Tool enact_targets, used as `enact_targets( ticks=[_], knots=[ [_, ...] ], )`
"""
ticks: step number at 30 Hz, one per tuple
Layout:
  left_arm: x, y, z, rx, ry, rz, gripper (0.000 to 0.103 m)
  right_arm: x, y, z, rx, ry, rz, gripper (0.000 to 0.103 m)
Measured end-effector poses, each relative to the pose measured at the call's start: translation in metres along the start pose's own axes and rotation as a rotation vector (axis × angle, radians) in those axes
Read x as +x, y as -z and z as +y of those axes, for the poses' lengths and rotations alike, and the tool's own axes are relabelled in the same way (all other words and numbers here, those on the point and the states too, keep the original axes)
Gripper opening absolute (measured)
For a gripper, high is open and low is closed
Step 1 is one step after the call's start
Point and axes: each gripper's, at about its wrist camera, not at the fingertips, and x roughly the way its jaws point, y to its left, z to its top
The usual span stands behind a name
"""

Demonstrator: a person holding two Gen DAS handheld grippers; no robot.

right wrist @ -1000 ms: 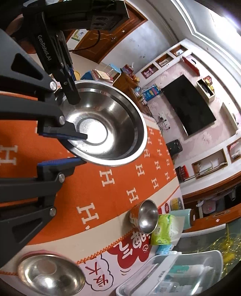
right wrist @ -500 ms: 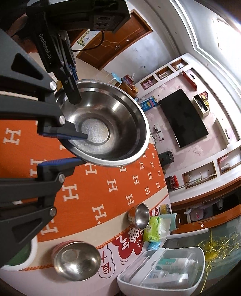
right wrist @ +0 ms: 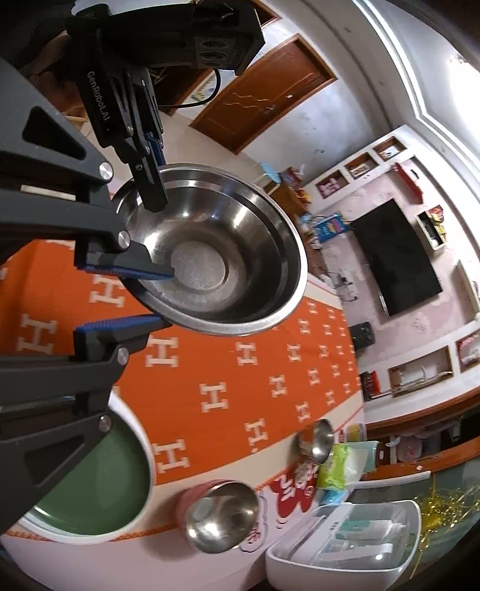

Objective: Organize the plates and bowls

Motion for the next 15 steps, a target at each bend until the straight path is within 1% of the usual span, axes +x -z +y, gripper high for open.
enact_targets(
  ticks=[4,6,10,15],
  knots=[
    [0.006,0.023,0.004,-0.038,0.012,0.06,0.027,0.003,0.017,-0.001,-0.003,0.01,0.071,0.018],
    [0.008,0.031,0.003,-0.048,0.014,0.077,0.027,0.005,0.023,-0.003,-0.004,0.014,0.099,0.018],
    [0.014,0.042,0.002,-0.062,0.013,0.11,0.027,0.008,0.034,-0.006,-0.006,0.018,0.143,0.018],
    [0.028,0.052,0.004,-0.094,0.008,0.178,0.028,0.018,0.042,-0.01,-0.01,0.023,0.209,0.018]
  ],
)
